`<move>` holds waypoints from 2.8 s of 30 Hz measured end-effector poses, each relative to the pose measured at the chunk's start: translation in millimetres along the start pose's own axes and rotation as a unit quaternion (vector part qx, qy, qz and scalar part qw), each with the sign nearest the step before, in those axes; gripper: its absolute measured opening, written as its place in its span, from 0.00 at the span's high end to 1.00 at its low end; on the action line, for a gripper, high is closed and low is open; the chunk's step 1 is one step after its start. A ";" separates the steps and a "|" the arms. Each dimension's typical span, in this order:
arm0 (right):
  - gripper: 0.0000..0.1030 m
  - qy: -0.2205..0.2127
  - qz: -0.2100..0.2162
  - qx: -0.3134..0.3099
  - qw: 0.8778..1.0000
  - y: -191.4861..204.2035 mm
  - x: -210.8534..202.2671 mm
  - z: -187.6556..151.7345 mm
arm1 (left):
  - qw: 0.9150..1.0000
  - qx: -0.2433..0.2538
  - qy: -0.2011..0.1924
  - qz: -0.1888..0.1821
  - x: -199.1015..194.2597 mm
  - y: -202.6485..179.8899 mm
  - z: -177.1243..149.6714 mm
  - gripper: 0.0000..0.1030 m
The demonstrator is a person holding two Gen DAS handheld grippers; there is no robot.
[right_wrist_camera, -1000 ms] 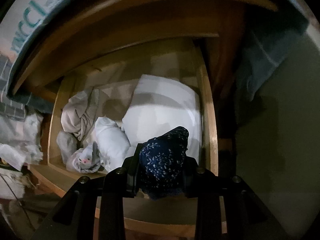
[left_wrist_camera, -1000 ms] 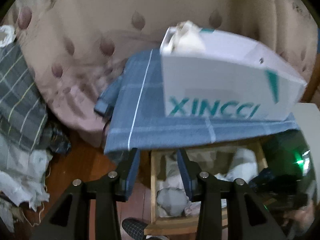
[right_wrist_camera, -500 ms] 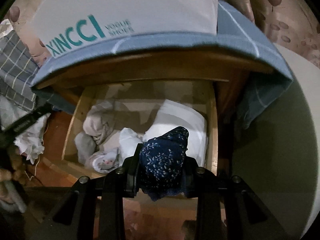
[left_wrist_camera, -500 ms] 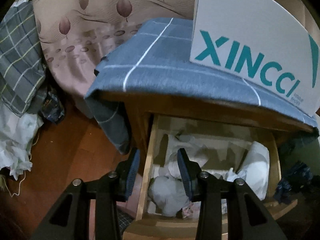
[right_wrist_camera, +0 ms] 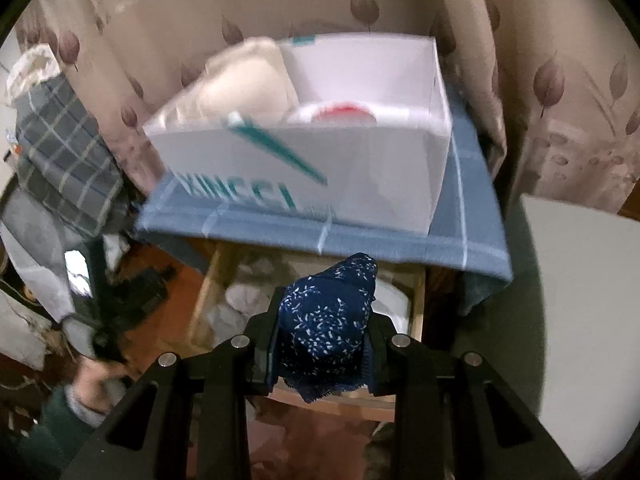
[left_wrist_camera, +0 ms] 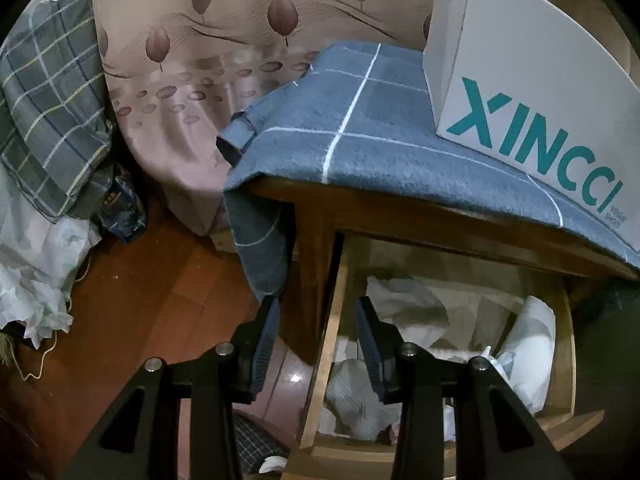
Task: Take underwear out of drawer
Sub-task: 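Carry the navy patterned cloth with the right gripper into the shoebox and release, then move the open right gripper back down into the drawer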
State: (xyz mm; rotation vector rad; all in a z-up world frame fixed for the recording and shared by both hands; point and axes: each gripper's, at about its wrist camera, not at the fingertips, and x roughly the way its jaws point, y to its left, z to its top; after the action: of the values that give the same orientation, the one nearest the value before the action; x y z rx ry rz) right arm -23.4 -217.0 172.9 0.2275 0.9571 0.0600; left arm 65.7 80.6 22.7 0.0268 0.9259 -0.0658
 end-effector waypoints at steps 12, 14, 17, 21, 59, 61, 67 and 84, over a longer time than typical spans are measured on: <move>0.71 -0.085 -0.046 -0.011 0.995 16.2 -38.4 121.2 | 0.999 -0.037 -0.006 -0.009 -4.9 14.3 3.3 0.61; 0.71 -0.086 -0.056 -0.011 0.995 16.4 -27.9 132.6 | 0.999 -0.045 -0.004 -0.013 -4.2 17.2 4.0 0.61; 0.71 -0.067 -0.069 -0.006 0.995 12.6 -1.0 143.8 | 0.998 -0.056 0.008 -0.020 -0.1 21.0 3.3 0.61; 0.70 -0.027 -0.089 0.005 0.996 -1.6 40.6 149.4 | 0.998 -0.058 0.002 -0.017 -1.1 23.5 4.2 0.61; 0.37 0.191 0.006 -0.137 0.972 83.4 105.0 -43.3 | 0.996 -0.078 0.041 -0.028 12.2 33.9 3.0 0.61; 0.37 0.210 0.014 -0.153 0.966 93.3 126.1 -52.1 | 0.995 -0.080 0.045 -0.028 13.3 36.2 2.1 0.61; 0.37 0.285 0.030 -0.181 0.941 115.4 204.4 -64.4 | 0.995 -0.092 0.046 -0.020 12.6 47.7 2.5 0.61; 0.36 0.444 0.049 -0.209 0.870 127.1 329.7 -91.3 | 0.991 -0.104 0.070 -0.039 15.6 66.4 -4.9 0.61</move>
State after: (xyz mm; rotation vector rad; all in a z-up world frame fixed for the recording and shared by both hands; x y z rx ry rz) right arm 98.4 -28.2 -114.7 -0.1848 1.8196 0.4971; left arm 75.7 146.4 7.0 -0.2009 1.0692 -0.0406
